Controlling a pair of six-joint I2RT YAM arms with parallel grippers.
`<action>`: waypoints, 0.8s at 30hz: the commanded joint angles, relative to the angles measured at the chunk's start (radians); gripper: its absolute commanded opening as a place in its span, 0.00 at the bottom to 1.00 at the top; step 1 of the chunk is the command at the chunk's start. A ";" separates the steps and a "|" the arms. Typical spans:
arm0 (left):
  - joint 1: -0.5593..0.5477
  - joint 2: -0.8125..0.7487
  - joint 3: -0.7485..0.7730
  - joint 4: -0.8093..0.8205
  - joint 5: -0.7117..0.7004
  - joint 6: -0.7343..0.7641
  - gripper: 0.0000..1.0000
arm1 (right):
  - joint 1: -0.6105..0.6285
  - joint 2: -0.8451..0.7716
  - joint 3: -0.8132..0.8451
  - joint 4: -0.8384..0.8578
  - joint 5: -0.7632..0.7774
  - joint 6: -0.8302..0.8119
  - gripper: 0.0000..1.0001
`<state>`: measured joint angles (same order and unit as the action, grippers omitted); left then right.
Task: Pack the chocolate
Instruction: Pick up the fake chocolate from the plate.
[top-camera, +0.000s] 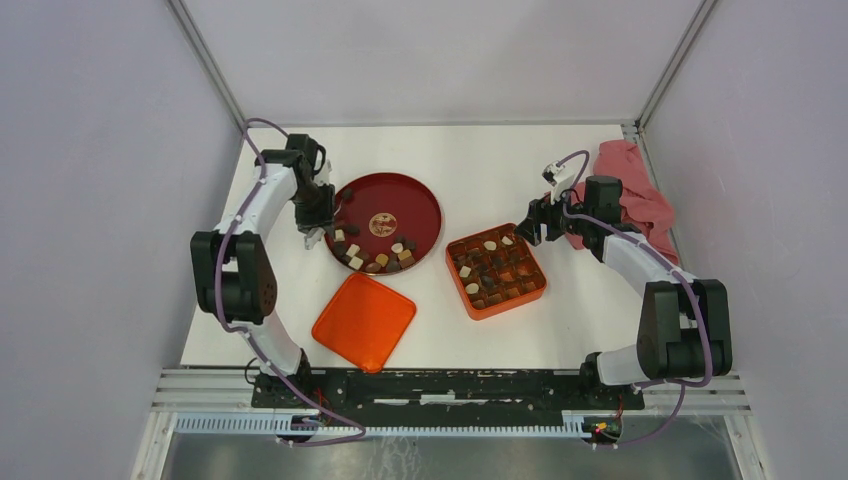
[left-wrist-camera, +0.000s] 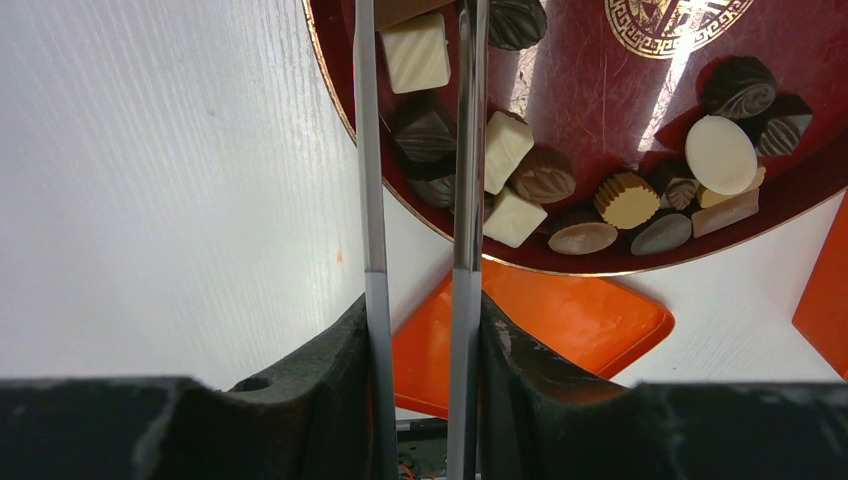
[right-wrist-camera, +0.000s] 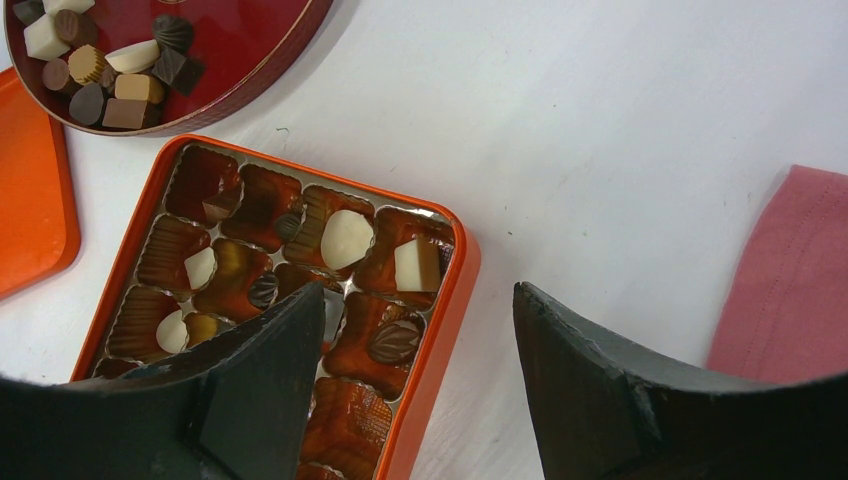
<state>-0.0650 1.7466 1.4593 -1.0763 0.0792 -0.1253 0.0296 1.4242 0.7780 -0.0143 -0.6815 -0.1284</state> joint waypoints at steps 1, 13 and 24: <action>-0.008 0.012 0.044 0.019 -0.015 -0.020 0.42 | -0.007 -0.008 0.009 0.040 -0.024 0.003 0.75; -0.030 0.054 0.058 0.010 -0.028 -0.027 0.41 | -0.008 -0.009 0.008 0.042 -0.024 0.004 0.75; -0.033 -0.001 0.063 0.030 0.021 -0.039 0.02 | -0.011 -0.016 0.006 0.042 -0.026 0.004 0.75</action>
<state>-0.0940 1.8023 1.4796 -1.0744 0.0654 -0.1261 0.0235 1.4242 0.7780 -0.0078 -0.6815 -0.1284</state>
